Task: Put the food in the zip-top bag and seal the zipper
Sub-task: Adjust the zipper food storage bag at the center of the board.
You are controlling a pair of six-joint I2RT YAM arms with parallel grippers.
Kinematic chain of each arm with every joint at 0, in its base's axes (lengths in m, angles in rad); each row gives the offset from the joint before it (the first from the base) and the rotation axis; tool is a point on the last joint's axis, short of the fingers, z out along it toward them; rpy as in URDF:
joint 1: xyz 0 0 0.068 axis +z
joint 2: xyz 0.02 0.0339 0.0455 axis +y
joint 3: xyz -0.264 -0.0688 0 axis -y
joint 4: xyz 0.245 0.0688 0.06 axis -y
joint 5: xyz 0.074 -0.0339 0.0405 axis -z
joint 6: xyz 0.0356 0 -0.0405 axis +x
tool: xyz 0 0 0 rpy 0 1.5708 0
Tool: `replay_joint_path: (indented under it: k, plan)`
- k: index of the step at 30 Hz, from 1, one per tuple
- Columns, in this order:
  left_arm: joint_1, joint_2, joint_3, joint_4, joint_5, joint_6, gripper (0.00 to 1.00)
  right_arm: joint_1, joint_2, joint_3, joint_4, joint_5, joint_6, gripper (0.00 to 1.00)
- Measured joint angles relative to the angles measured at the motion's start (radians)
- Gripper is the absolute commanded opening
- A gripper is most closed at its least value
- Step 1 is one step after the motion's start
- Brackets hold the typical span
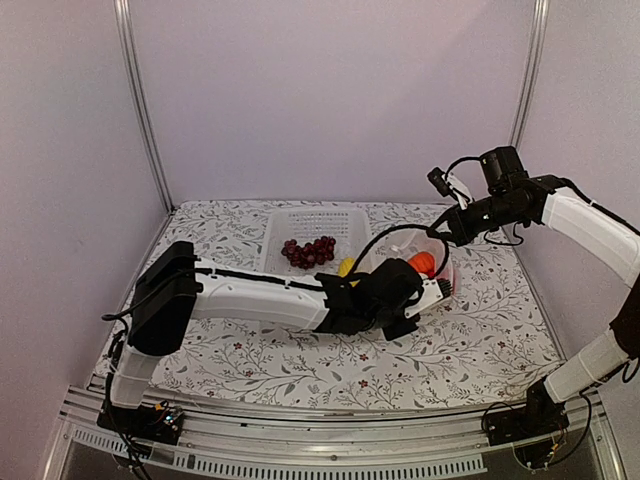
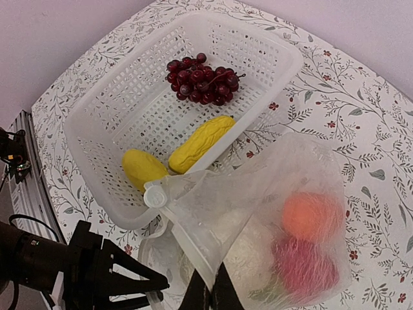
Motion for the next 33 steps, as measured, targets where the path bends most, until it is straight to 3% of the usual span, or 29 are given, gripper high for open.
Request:
replay_joint_path:
  k: [5, 9, 13, 18, 24, 33]
  plan:
    - [0.0, 0.008, 0.011, 0.004, 0.048, 0.04, 0.05, 0.0, 0.0, 0.0, 0.0, 0.0, 0.0, 0.0]
    - [0.0, 0.023, 0.057, -0.004, 0.079, 0.076, 0.04, 0.0, 0.0, 0.007, -0.011, 0.008, -0.003, 0.0]
    - [-0.006, 0.023, 0.182, -0.035, 0.089, 0.121, 0.0, 0.0, 0.042, 0.201, -0.162, 0.056, -0.033, 0.0]
    - [-0.015, -0.043, 0.27, 0.028, 0.076, 0.177, 0.0, 0.0, 0.044, 0.414, -0.211, 0.163, -0.101, 0.0]
    - [-0.021, -0.067, 0.313, 0.058, 0.056, 0.201, 0.0, 0.0, 0.082, 0.407, -0.274, 0.271, -0.145, 0.0]
    - [-0.055, -0.086, 0.245, 0.121, 0.024, 0.21, 0.0, -0.002, 0.107, 0.402, -0.3, 0.348, -0.148, 0.0]
